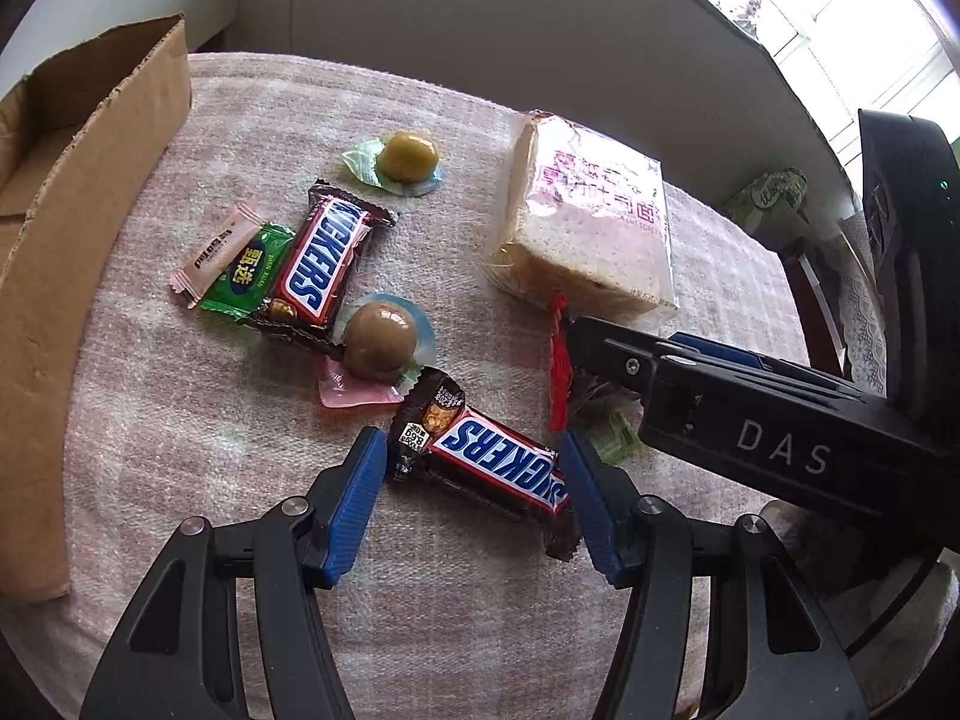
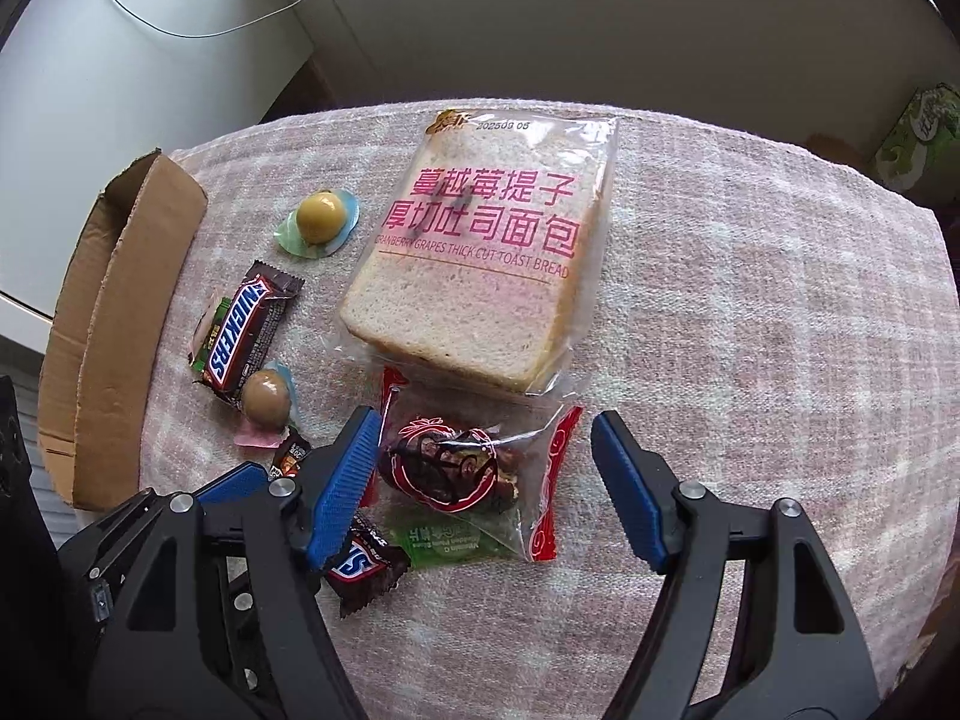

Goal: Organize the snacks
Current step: 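Close the left tool on the Snickers bar while the right tool grips the red-trimmed candy bag, then carry both snacks into the cardboard box and open both tools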

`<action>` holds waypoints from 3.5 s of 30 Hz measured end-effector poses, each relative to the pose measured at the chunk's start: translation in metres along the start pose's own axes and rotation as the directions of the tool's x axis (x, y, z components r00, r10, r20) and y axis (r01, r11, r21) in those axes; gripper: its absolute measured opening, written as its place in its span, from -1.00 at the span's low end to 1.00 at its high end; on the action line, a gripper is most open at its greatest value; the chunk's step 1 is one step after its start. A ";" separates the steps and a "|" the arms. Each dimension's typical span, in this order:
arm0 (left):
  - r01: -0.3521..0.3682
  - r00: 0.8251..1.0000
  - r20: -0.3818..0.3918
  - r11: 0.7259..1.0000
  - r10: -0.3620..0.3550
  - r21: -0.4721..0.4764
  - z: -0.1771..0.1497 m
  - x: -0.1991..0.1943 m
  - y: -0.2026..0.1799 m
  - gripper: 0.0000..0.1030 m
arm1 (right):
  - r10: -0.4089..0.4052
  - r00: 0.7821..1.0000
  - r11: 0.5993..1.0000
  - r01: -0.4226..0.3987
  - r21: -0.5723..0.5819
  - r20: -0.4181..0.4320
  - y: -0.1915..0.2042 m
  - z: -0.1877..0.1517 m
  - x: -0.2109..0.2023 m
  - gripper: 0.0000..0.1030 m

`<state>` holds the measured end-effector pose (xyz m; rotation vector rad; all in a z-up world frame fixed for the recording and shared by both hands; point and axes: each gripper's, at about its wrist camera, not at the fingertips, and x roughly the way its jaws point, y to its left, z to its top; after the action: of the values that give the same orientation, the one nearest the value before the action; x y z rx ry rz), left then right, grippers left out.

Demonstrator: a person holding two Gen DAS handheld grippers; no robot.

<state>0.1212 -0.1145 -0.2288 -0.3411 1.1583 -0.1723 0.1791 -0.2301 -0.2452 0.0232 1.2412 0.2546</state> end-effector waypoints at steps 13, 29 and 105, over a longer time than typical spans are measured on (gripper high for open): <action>-0.093 0.993 0.085 0.982 0.080 0.162 0.001 0.017 -0.027 -0.12 | 0.004 1.000 0.998 -0.004 0.069 0.000 -0.037 -0.012 -0.008 0.33; -0.024 0.995 0.103 0.988 0.009 0.151 -0.015 -0.009 0.011 -0.14 | -0.005 0.998 1.000 0.006 -0.013 0.068 -0.030 -0.036 -0.022 0.07; -0.115 0.951 0.264 0.975 0.163 -0.191 0.005 -0.150 0.202 0.05 | 0.238 0.970 0.886 -0.200 -0.418 0.041 0.278 0.064 -0.024 0.54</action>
<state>0.0586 0.1212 -0.1681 -0.4212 0.9150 0.1005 0.1817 0.0423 -0.1585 -0.1895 1.0730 0.7038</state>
